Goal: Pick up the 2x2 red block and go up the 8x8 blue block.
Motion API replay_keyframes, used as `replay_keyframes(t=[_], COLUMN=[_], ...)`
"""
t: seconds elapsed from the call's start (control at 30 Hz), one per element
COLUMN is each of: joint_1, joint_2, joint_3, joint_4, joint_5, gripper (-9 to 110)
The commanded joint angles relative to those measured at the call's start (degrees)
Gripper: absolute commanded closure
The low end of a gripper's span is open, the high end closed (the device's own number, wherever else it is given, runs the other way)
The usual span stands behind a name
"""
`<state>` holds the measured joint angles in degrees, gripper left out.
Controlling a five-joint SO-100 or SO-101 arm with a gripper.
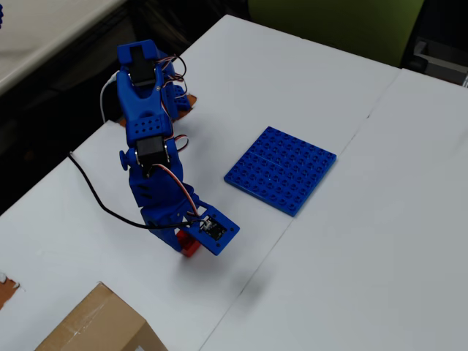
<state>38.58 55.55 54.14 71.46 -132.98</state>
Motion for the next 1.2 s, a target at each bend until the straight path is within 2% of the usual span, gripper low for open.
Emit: replay_keyframes(t=[0.0,0.23,0.37,0.57,0.83,1.17], joint_1=[-1.1,-2.5,-4.7,-10.3,-20.8,-31.8], joint_2=[1.8,6.2,10.2,18.0,27.8,33.7], joint_3=[-2.8,-3.8,-6.6,-9.2,-9.1,-9.2], joint_4=[0.7,5.6,12.2,20.4,24.5,30.0], joint_5=[-0.9,-5.1,-9.3,-14.9,-20.8,-35.2], gripper=[101,101,101,101,101,101])
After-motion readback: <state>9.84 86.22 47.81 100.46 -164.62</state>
